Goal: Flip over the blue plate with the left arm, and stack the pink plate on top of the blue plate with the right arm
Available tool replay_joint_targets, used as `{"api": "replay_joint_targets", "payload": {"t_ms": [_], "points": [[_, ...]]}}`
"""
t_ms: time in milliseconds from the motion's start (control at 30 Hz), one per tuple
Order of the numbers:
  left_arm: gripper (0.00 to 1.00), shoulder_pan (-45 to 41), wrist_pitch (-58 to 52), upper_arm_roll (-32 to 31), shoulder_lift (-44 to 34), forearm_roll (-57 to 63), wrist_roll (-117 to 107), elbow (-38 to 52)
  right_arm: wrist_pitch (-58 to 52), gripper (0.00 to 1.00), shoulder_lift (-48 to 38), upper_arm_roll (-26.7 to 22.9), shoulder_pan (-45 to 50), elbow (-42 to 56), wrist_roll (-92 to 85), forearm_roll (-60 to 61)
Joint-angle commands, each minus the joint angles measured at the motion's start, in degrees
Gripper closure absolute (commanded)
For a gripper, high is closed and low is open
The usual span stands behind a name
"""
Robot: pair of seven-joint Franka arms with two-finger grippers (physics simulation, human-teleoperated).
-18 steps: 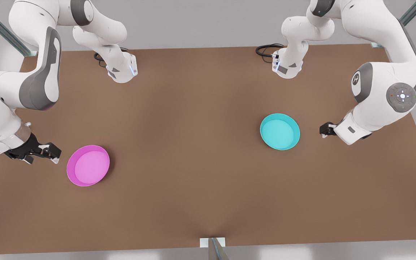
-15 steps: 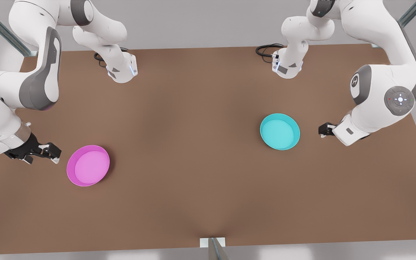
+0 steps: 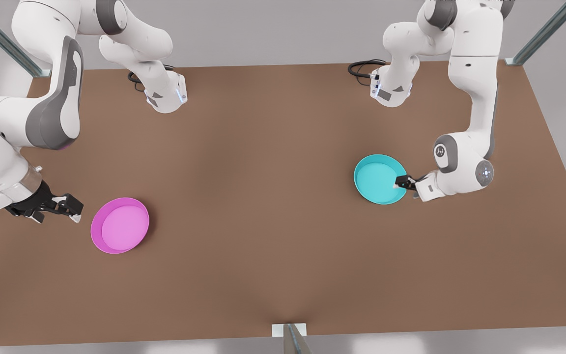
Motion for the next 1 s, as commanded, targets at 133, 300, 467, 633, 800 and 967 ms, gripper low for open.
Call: {"api": "replay_joint_targets", "payload": {"t_ms": [133, 300, 467, 633, 800, 967], "points": [[0.0, 0.2, 4.4, 1.8, 2.5, -1.7, 6.2, -2.8, 0.1, 0.0, 0.0, 0.0, 0.0, 0.0, 0.0, 0.0], [0.0, 0.2, 4.9, 2.0, 5.7, -1.7, 7.0, -2.8, 0.0, 0.0, 0.0, 0.0, 0.0, 0.0, 0.0, 0.0], [0.0, 0.2, 5.9, 1.9, 8.3, -1.7, 7.0, -2.8, 0.0, 0.0, 0.0, 0.0, 0.0, 0.1, 0.0, 0.0], [0.39, 0.2, 6.3, 1.9, 9.4, -2.3, 7.0, -2.8, -0.2, 0.0, -0.2, 0.0, 0.0, 0.1, 0.0, 0.0], [0.54, 0.0, 6.2, 1.9, 9.7, -3.0, 7.0, -2.7, -0.1, 0.0, 0.0, 0.0, 0.1, 0.0, 0.0, -0.1], [0.57, 0.0, 6.2, 1.9, 9.9, -3.0, 7.0, -2.7, 0.0, 0.0, 0.1, 0.0, 0.0, 0.0, 0.0, -0.1]]}}
